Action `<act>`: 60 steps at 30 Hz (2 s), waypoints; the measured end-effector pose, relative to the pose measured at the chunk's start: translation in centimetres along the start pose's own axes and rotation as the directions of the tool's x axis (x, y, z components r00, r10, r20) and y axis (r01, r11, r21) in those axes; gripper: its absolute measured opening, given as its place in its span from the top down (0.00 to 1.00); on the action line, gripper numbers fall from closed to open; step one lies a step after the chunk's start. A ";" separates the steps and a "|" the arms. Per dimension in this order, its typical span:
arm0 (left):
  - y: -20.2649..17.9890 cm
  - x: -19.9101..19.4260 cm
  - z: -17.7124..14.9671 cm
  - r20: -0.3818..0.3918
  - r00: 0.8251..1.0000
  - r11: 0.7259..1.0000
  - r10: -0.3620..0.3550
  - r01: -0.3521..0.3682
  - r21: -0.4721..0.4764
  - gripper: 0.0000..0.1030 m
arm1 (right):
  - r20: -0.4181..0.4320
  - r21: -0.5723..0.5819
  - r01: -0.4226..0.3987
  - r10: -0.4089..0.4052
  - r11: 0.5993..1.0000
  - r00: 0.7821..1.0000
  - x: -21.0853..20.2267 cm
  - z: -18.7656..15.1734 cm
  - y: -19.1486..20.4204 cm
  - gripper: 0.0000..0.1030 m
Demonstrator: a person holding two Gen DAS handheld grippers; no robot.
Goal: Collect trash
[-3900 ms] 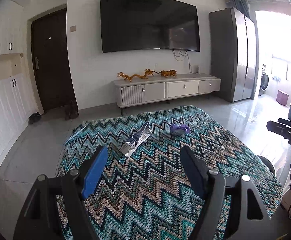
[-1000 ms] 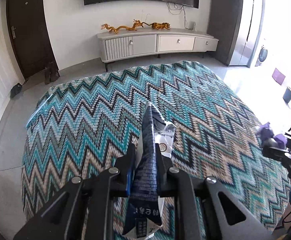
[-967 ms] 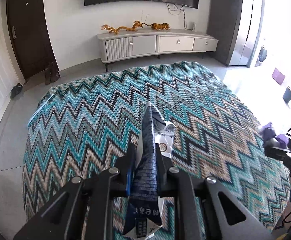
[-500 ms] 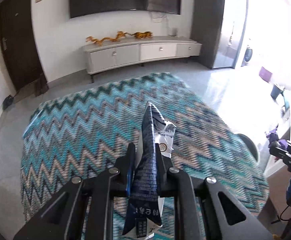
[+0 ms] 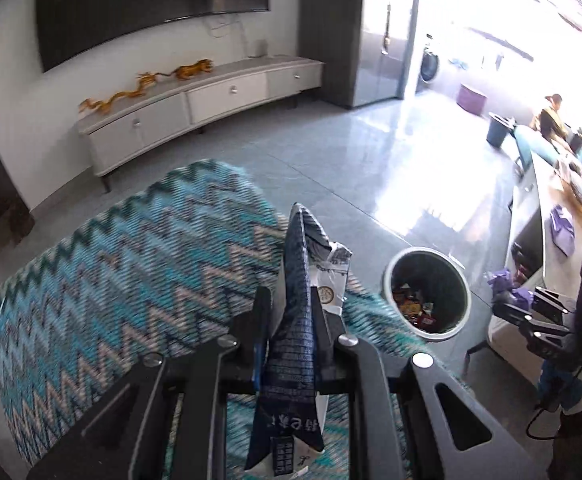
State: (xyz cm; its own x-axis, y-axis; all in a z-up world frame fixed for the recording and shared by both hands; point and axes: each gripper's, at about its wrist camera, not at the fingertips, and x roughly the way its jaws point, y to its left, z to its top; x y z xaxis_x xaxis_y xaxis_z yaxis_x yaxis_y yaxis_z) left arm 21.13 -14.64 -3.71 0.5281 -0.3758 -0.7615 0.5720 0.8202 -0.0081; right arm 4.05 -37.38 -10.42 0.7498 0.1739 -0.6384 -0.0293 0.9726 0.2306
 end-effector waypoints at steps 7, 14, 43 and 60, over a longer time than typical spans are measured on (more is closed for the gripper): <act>-9.9 6.3 3.2 -0.072 0.994 0.987 -0.078 0.087 0.137 0.85 | -0.018 0.103 0.047 -0.045 0.994 0.999 0.6 -1.4 -6.6 0.72; -17.1 12.9 4.2 -0.169 0.975 0.969 -0.145 0.175 0.176 0.85 | -0.066 0.194 0.097 -0.086 0.976 0.994 2.5 -2.7 -12.4 0.72; -21.8 21.8 5.5 -0.239 0.890 0.920 -0.389 0.386 -0.060 0.50 | -0.198 0.245 0.241 -0.195 0.939 0.960 9.2 -3.6 -17.8 0.51; -13.8 10.5 5.9 -0.027 0.971 0.971 -0.236 0.237 0.022 0.43 | -0.004 0.160 0.220 -0.222 0.962 0.975 2.1 2.0 -9.3 0.24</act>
State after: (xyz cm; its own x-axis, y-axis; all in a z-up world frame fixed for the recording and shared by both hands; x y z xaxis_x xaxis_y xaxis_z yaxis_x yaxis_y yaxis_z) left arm 22.47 -32.44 -7.78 0.3612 -0.5473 -0.7550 0.6946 0.6981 -0.1737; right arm 7.22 -46.40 -12.40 0.7347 -0.0459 -0.6769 0.2426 0.9495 0.1988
